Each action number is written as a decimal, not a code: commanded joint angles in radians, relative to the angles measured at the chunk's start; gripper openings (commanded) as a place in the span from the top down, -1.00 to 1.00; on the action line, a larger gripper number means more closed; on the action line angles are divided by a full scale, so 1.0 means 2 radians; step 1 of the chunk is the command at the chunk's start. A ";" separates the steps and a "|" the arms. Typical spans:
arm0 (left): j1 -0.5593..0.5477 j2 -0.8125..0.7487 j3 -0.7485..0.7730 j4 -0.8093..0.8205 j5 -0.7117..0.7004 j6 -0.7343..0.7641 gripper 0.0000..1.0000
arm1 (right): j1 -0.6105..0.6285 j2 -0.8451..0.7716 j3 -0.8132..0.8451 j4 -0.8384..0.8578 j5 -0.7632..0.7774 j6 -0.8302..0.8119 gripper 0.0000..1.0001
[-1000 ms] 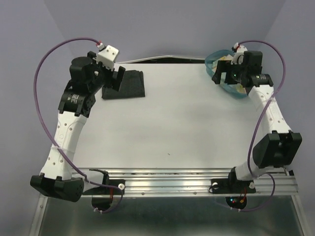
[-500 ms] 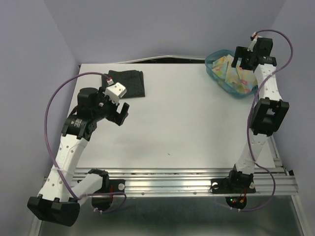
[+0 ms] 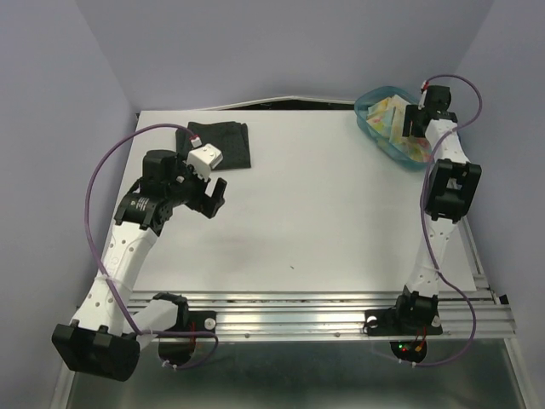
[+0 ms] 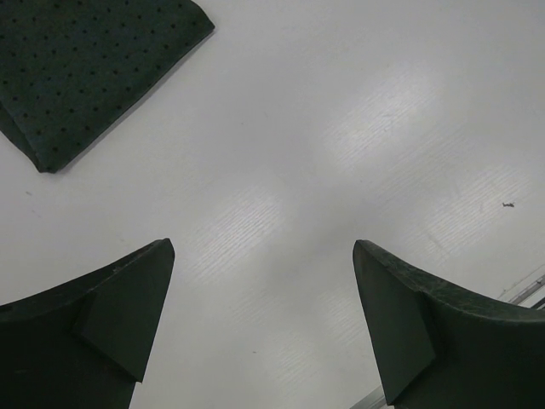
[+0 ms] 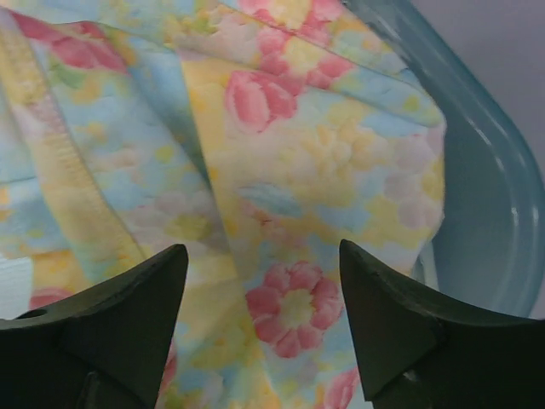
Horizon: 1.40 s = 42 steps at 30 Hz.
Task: Fold and stack the skirts
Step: Grab the skirt from the pile
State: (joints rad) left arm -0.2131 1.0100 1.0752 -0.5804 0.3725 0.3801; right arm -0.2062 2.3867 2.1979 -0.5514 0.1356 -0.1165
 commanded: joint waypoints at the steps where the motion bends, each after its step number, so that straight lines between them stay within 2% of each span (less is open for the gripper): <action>1: 0.005 0.006 0.019 0.010 0.015 -0.009 -0.97 | -0.014 -0.008 0.003 0.065 0.060 -0.021 -0.50; 7: 0.005 0.017 0.022 0.013 0.015 -0.013 -0.97 | -0.019 -0.005 -0.002 0.076 0.076 -0.027 -0.07; 9: 0.005 0.019 0.021 0.016 0.015 -0.016 -0.97 | -0.023 -0.007 -0.003 0.080 0.078 -0.035 0.19; 10: 0.006 0.020 0.022 0.016 0.015 -0.016 -0.97 | -0.023 -0.005 -0.002 0.081 0.079 -0.041 0.41; 13: 0.006 0.023 0.023 0.016 0.016 -0.017 -0.97 | -0.023 -0.002 0.007 0.081 0.080 -0.045 0.70; 15: 0.006 0.025 0.025 0.016 0.017 -0.019 -0.97 | -0.028 -0.004 0.009 0.080 0.072 -0.048 0.95; 24: 0.006 0.023 0.022 0.023 0.015 -0.022 -0.97 | -0.028 -0.052 -0.011 0.080 -0.019 -0.024 0.99; 29: 0.006 0.025 0.020 0.028 0.022 -0.034 -0.97 | -0.028 -0.106 0.013 0.078 -0.091 0.014 0.99; 42: 0.011 0.037 0.035 0.031 0.042 -0.058 -0.97 | -0.028 -0.218 0.064 0.094 -0.201 0.103 0.99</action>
State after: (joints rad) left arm -0.2005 1.0920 1.1004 -0.5549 0.4259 0.2863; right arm -0.2550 2.0335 2.2505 -0.4381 -0.1635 0.0093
